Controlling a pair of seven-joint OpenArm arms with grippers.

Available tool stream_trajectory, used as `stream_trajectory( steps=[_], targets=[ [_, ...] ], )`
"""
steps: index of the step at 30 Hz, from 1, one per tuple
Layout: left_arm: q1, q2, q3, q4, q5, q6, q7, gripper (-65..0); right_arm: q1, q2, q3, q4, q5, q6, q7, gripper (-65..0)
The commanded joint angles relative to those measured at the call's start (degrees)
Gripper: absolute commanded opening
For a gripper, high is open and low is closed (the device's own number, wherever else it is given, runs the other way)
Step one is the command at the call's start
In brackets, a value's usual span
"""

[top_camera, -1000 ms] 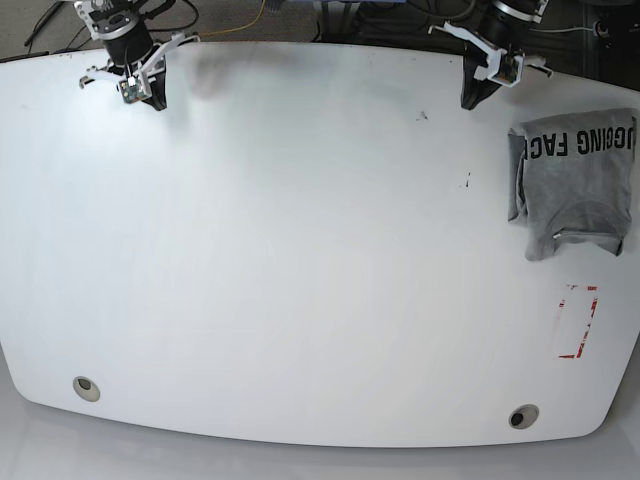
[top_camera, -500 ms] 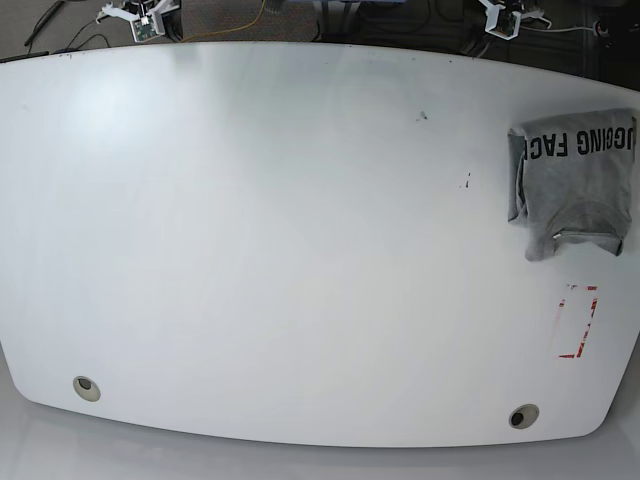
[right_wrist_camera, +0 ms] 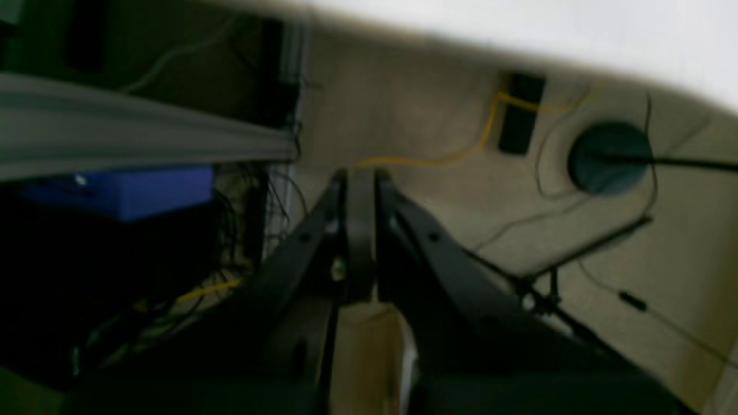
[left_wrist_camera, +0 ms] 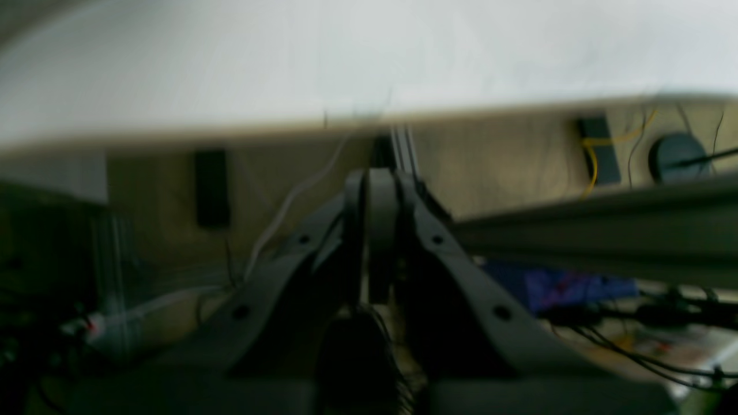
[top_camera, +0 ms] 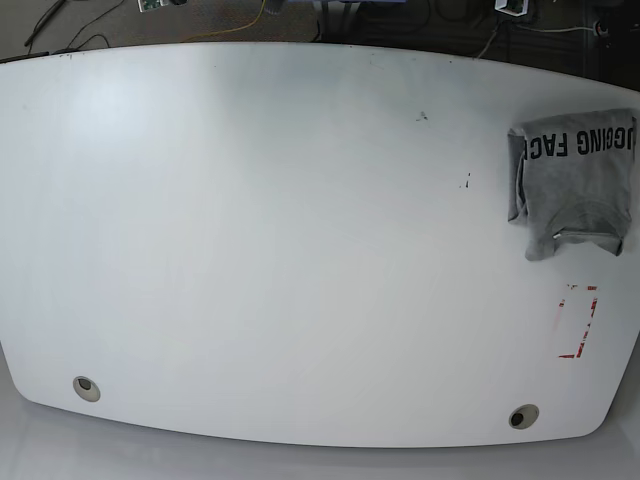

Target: Layout the t-shirt on the table in an organized manner, then fold the t-shirt properly

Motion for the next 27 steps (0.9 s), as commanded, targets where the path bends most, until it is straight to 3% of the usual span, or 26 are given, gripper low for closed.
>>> stream_trajectory(
  steps=[1, 14, 19, 27],
  targets=[
    [-0.22, 0.09, -0.09, -1.58, -0.59, -0.35, -1.23, -65.0, -0.97, 0.23, -1.22, -0.70, 0.42, 0.50, 0.56, -64.9],
    [-6.99, 0.09, -0.36, -19.34, -0.06, -0.17, -1.23, -65.0, 4.22, 0.15, -6.31, -13.53, 0.42, 0.41, 1.00, -64.9],
    [-10.77, 0.09, -0.44, -26.10, 3.55, -0.17, -1.41, -65.0, 7.30, 0.15, -6.75, -19.16, 0.42, 0.41, 1.00, -64.9],
    [-15.69, 0.09, -0.44, -35.34, 3.99, -0.09, -1.41, -65.0, 13.98, 0.41, -6.84, -29.97, 0.34, 0.41, 1.00, -64.9]
  ],
)
